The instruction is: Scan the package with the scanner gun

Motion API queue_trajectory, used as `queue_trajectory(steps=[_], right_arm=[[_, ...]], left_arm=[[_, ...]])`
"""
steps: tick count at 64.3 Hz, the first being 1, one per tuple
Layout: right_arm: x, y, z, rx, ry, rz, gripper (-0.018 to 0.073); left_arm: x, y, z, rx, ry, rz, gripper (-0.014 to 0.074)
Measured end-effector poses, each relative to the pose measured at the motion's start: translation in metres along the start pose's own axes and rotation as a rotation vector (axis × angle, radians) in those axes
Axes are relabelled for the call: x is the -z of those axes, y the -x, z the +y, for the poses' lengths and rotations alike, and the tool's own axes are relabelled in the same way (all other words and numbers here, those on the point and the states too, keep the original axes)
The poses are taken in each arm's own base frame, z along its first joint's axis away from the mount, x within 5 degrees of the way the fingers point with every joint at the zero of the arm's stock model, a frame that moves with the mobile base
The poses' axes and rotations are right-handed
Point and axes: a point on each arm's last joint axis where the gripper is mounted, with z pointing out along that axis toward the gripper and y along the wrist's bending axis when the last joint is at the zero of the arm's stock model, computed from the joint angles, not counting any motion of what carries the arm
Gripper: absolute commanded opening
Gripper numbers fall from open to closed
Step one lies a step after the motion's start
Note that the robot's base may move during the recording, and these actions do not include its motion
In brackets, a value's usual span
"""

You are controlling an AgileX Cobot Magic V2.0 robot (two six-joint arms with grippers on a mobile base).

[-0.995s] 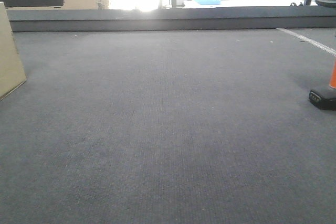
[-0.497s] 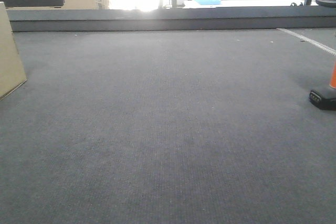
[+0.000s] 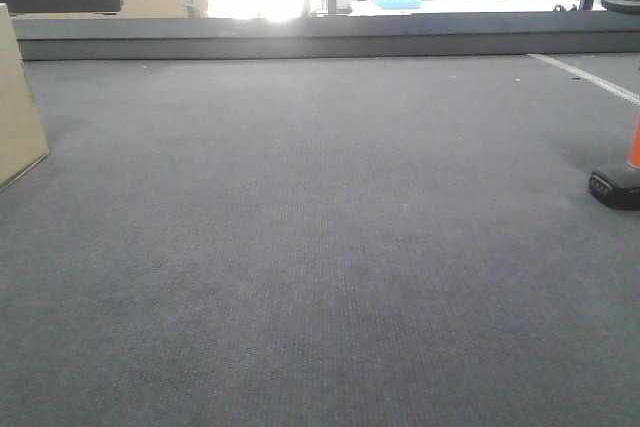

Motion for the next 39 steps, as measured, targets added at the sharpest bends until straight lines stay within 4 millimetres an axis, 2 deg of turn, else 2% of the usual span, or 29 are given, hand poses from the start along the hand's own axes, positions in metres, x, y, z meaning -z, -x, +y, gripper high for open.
queue_trajectory(steps=[7, 17, 23, 39], right_arm=[[0.000, 0.000, 0.000, 0.000, 0.000, 0.000, -0.0154], [0.000, 0.000, 0.000, 0.000, 0.000, 0.000, -0.0154], [0.000, 0.000, 0.000, 0.000, 0.000, 0.000, -0.0154], [0.000, 0.003, 0.000, 0.000, -0.002, -0.027, -0.0154]], left_arm=[[0.003, -0.001, -0.004, 0.029, -0.043, 0.000, -0.0111], [0.021, -0.001, -0.015, 0.044, -0.096, -0.015, -0.0111], [0.030, 0.000, -0.030, 0.043, -0.113, -0.034, -0.0111], [0.035, -0.008, -0.071, 0.061, -0.129, -0.027, -0.0111]])
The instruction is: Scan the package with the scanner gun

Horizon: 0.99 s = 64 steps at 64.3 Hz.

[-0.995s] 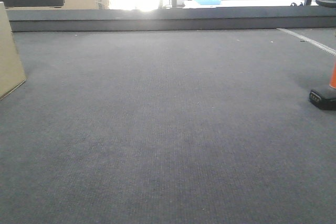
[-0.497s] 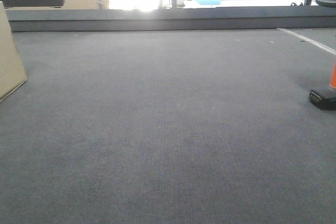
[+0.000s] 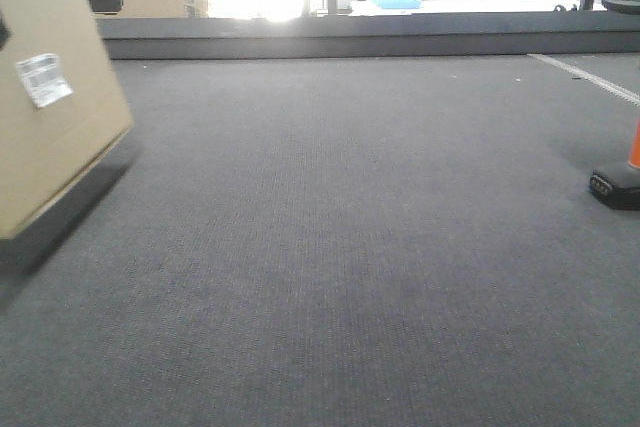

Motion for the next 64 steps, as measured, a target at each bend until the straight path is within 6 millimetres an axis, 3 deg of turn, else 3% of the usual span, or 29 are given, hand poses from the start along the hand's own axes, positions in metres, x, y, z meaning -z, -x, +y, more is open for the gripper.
queue_trajectory(steps=[17, 23, 38, 64], right_arm=[[-0.003, 0.051, 0.006, 0.025, 0.029, 0.102, -0.0154], [-0.011, 0.057, 0.007, 0.029, 0.028, 0.149, -0.0154], [-0.032, 0.051, 0.006, 0.032, 0.019, 0.250, -0.0154], [-0.046, 0.046, 0.006, 0.004, 0.009, 0.279, -0.0154]], left_arm=[[0.000, -0.008, -0.042, 0.030, -0.100, -0.053, -0.0111], [-0.001, -0.013, -0.061, 0.018, -0.145, -0.063, -0.0111], [-0.017, -0.026, -0.101, 0.008, -0.218, -0.034, -0.0111], [-0.032, -0.022, -0.115, 0.094, -0.287, -0.049, -0.0111]])
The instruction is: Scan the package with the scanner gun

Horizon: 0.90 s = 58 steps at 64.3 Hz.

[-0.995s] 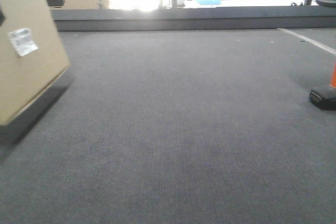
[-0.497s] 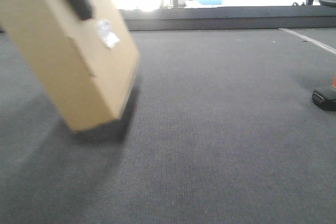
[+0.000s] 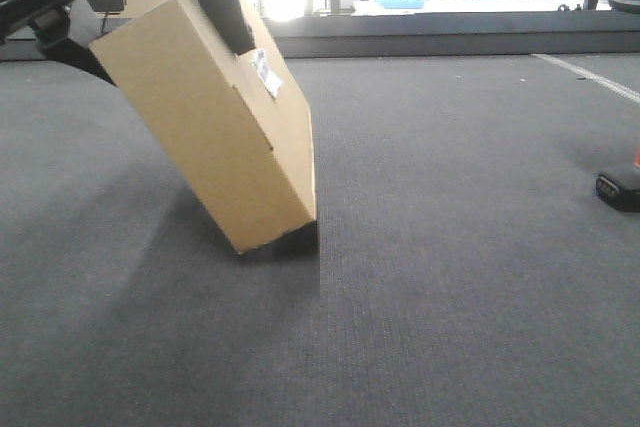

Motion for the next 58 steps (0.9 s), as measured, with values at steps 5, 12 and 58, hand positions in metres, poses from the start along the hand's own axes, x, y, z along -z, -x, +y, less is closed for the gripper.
queue_trajectory(steps=[5, 12, 58], right_arm=[[-0.012, -0.004, -0.001, -0.011, -0.006, 0.050, -0.0154], [-0.030, -0.007, -0.003, -0.016, -0.023, 0.061, -0.0154], [-0.098, -0.058, -0.009, -0.185, -0.021, -0.167, -0.0160]], left_arm=[[-0.001, -0.001, -0.002, 0.000, -0.009, -0.001, -0.0111], [-0.002, -0.004, -0.006, -0.006, -0.021, 0.006, -0.0111], [-0.001, -0.003, -0.010, -0.009, -0.048, -0.018, -0.0111]])
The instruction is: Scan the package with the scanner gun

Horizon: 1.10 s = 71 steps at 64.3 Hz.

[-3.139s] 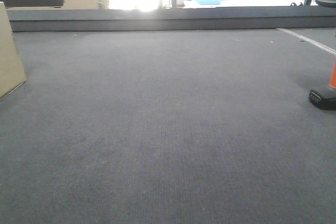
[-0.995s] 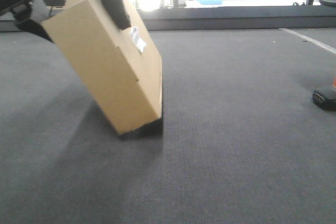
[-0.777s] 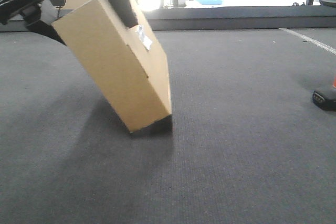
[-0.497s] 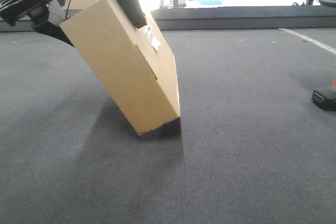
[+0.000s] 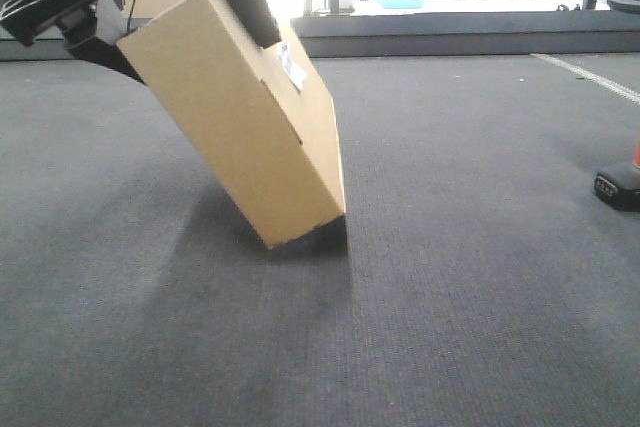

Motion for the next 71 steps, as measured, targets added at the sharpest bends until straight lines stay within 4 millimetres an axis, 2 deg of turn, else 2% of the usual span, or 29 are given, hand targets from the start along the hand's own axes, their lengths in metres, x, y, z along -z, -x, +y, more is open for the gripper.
queue_trajectory(steps=[14, 33, 38, 46, 51, 57, 69, 71], right_arm=[[-0.007, -0.014, -0.003, -0.042, -0.004, 0.014, -0.0160], [-0.007, -0.013, -0.010, -0.078, -0.074, -0.010, -0.0158], [-0.007, -0.013, -0.009, -0.074, -0.063, -0.008, -0.0062], [-0.007, -0.013, -0.008, -0.071, -0.055, -0.008, 0.0221], [-0.007, -0.013, -0.009, -0.076, -0.068, -0.011, 0.0335], [-0.008, -0.013, -0.011, -0.082, -0.082, -0.012, 0.0396], [-0.025, -0.009, -0.009, -0.094, -0.095, 0.042, 0.0563], [-0.028, -0.007, -0.008, -0.095, -0.093, 0.037, 0.0564]], left_arm=[[0.000, 0.001, -0.001, 0.000, -0.013, -0.016, -0.0111], [0.000, 0.002, -0.002, 0.000, -0.017, -0.020, -0.0111], [0.000, 0.002, -0.002, 0.000, -0.017, -0.021, -0.0111], [0.000, 0.002, -0.002, -0.002, -0.017, -0.023, -0.0111], [0.000, 0.002, -0.001, -0.010, -0.013, -0.027, -0.0111], [0.000, 0.003, -0.001, -0.015, -0.009, -0.030, -0.0111], [0.000, 0.003, -0.001, -0.019, -0.007, -0.031, -0.0111], [0.000, 0.003, -0.001, -0.019, -0.007, -0.031, -0.0111]])
